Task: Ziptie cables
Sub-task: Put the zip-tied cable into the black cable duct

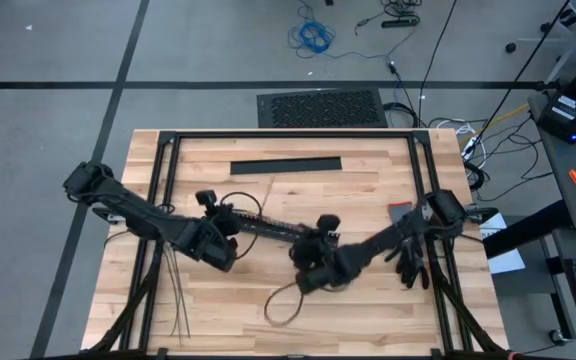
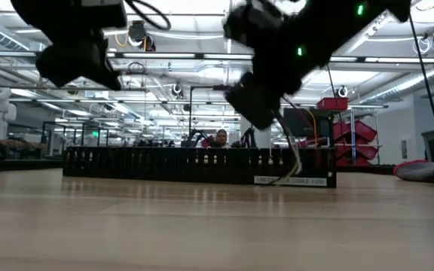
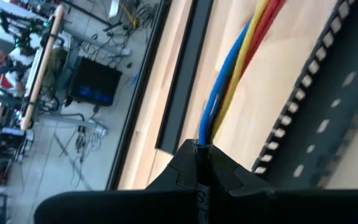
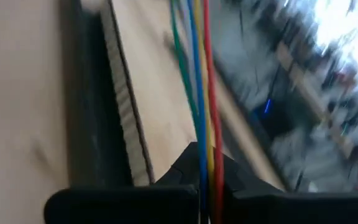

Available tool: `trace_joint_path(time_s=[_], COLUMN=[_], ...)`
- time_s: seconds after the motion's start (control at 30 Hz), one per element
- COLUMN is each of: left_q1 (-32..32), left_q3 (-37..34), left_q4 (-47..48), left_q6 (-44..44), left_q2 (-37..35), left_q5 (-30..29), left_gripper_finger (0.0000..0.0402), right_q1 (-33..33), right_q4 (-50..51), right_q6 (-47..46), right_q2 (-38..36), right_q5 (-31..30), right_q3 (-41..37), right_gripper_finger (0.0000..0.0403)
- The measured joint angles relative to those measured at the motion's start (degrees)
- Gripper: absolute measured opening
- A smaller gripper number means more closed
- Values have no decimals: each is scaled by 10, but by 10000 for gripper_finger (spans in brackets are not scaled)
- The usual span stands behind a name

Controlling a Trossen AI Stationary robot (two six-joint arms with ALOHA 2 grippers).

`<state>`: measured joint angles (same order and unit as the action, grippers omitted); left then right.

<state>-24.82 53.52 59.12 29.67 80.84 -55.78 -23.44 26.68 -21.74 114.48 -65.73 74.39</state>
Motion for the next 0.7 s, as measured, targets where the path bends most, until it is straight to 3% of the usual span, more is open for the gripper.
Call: trace_joint_path(time_s=[0.07,0.17,0.4,0.7], left_q1=[10,23,54,93], left_q3=[-11,-22,-46,-79], left_q4=[-5,-20,-106,-229], left_q6=[0,-6,-79,-177], left_q2=[0,0,0,0], left_q5=[13,43,93,147], left_gripper_finger=[5,5,5,5], right_q1=[14,22,25,64], right_q4=[82,148,179,238], right_q6=[-87,-140,-122,-87], right_q2=[-4,-15,-57,-72], right_q5=[41,101,225,321], right_q3=[0,0,0,0], right_gripper_finger=[0,0,0,0])
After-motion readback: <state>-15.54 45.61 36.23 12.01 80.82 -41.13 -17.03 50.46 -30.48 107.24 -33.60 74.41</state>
